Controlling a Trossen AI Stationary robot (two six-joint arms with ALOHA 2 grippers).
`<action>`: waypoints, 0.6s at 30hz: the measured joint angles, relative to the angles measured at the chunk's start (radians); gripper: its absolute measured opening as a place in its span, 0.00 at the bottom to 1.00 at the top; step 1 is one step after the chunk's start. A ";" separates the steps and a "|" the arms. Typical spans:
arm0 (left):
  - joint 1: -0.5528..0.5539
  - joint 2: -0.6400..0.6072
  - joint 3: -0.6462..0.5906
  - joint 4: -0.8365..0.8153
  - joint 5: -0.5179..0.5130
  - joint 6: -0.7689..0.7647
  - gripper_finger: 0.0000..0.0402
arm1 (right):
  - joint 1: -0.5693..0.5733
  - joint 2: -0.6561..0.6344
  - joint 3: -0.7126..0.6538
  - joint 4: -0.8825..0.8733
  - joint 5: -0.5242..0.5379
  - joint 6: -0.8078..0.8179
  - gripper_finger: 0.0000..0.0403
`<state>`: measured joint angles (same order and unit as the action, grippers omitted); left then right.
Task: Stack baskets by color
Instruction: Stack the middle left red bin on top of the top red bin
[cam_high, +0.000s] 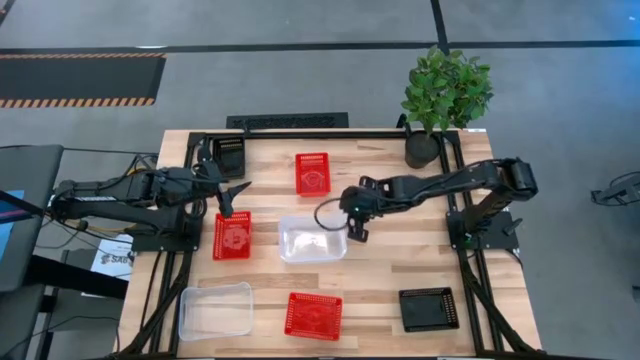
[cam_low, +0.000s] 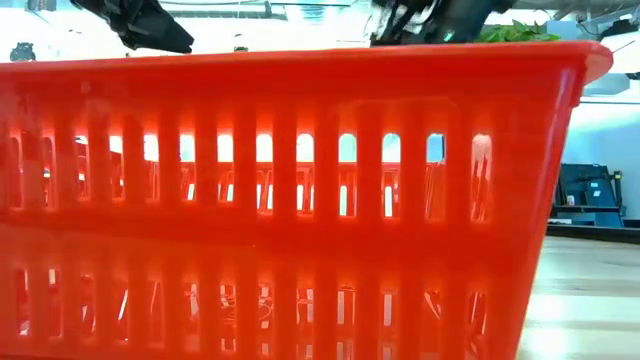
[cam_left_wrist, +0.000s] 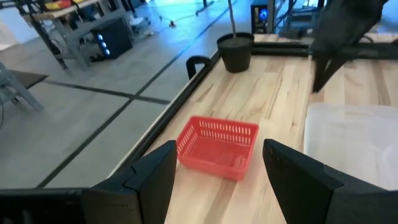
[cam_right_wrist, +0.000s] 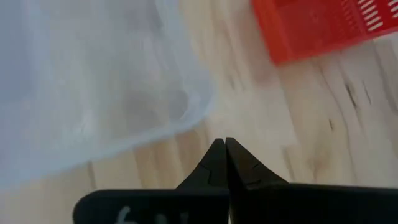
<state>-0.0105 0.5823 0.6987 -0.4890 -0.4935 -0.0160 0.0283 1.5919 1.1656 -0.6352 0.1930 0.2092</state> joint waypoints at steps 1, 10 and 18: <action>0.000 0.000 0.000 -0.008 0.000 -0.008 0.57 | 0.015 -0.013 0.000 -0.003 0.019 0.008 0.00; -0.002 0.078 0.000 -0.077 0.078 -0.127 0.57 | 0.144 -0.164 -0.007 -0.075 0.107 0.123 0.01; -0.002 0.178 0.002 -0.123 0.227 -0.165 0.57 | 0.251 -0.232 -0.030 -0.067 0.152 0.183 0.02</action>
<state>-0.0124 0.7604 0.7008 -0.6122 -0.2664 -0.1806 0.2793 1.3601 1.1355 -0.7024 0.3451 0.3923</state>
